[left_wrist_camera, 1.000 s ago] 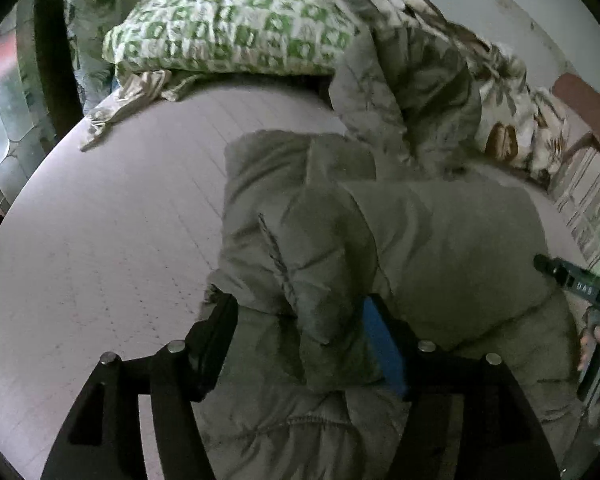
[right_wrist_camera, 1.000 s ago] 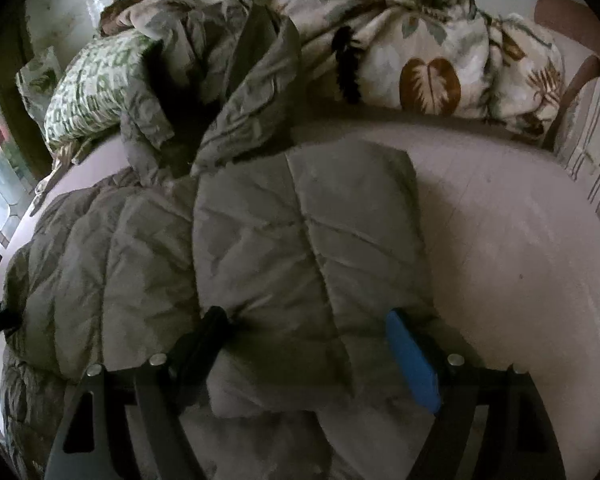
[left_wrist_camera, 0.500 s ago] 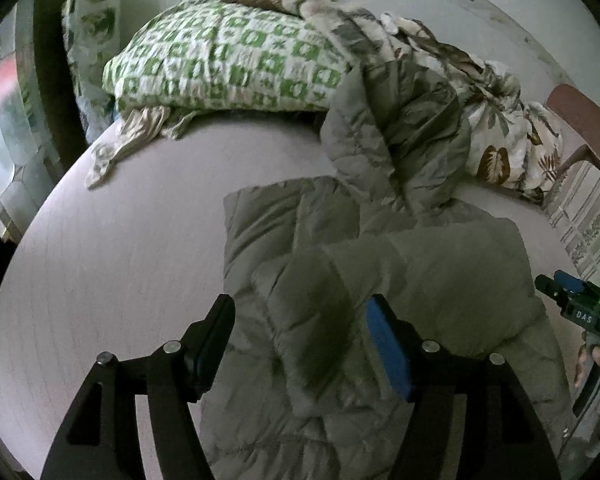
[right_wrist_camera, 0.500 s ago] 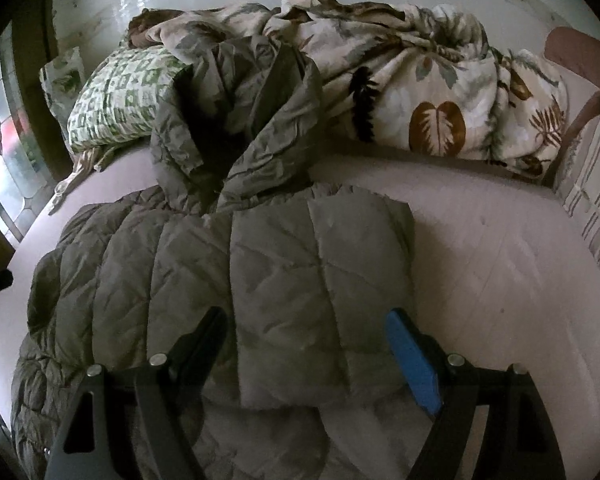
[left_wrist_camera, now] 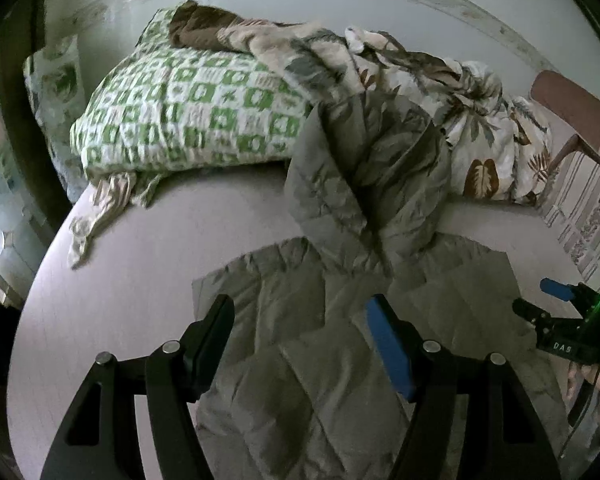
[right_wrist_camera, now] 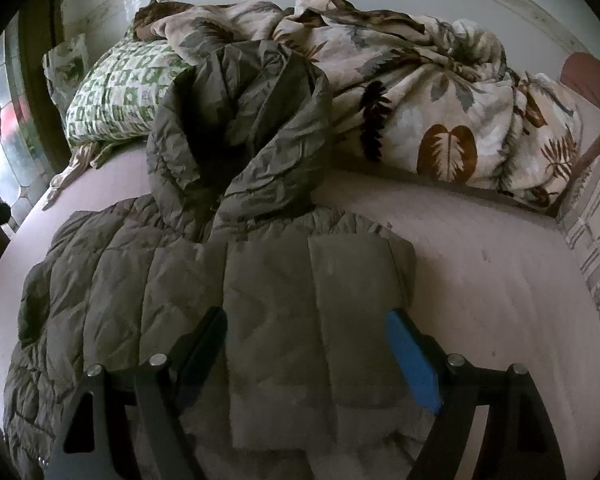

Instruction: Fold large clothes

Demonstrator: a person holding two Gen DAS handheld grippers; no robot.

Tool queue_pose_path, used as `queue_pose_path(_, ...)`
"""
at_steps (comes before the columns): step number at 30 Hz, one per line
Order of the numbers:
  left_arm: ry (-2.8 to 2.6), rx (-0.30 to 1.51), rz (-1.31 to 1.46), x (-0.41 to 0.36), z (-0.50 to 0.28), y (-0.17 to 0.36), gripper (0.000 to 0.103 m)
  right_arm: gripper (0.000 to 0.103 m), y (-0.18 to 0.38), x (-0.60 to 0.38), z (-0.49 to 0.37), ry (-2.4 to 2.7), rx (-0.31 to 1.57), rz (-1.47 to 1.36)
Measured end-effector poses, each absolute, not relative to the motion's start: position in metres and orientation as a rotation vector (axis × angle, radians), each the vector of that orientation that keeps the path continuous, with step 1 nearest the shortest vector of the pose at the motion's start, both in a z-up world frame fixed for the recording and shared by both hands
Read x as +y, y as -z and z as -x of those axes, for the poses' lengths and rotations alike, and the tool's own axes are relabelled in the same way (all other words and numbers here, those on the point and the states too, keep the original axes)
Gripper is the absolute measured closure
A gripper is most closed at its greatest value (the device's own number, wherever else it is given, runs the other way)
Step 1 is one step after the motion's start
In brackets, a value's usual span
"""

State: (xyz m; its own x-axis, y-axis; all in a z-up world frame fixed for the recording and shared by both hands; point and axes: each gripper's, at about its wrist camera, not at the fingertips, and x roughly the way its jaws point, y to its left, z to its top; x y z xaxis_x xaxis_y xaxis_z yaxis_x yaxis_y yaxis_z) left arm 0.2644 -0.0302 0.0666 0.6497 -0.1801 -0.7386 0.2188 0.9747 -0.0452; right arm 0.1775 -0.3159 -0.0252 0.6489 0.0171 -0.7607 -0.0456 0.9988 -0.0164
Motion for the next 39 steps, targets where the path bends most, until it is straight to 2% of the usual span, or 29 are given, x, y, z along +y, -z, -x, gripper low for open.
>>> queue_pose_path(11, 0.245, 0.85, -0.092, -0.054, -0.315, -0.068, 0.033, 0.019, 0.015, -0.318, -0.231, -0.085, 0.887, 0.0)
queue_pose_path(21, 0.197, 0.791, -0.102, -0.07, -0.369, -0.042, 0.032, 0.019, -0.008, -0.321, -0.299, -0.129, 0.859, -0.034)
queue_pose_path(24, 0.199, 0.787, -0.145, -0.079, -0.382, -0.032, 0.032, 0.016, -0.008, -0.326, -0.319, -0.125, 0.871, -0.041)
queue_pose_path(27, 0.192, 0.776, -0.194, -0.086, -0.393, -0.023, 0.027, 0.014, -0.005, -0.329, -0.341, -0.127, 0.884, -0.027)
queue_pose_path(36, 0.186, 0.791, -0.193, -0.091, -0.43, 0.002, 0.022, 0.012, 0.009, -0.335, -0.394, -0.134, 0.892, -0.041)
queue_pose_path(37, 0.184, 0.793, -0.188, -0.091, -0.435, 0.005, 0.022, 0.011, 0.011, -0.334, -0.399, -0.142, 0.896, -0.045)
queue_pose_path(39, 0.187, 0.796, -0.179, -0.091, -0.441, 0.01, 0.02, 0.0, 0.015, -0.334, -0.409, -0.153, 0.897, -0.054)
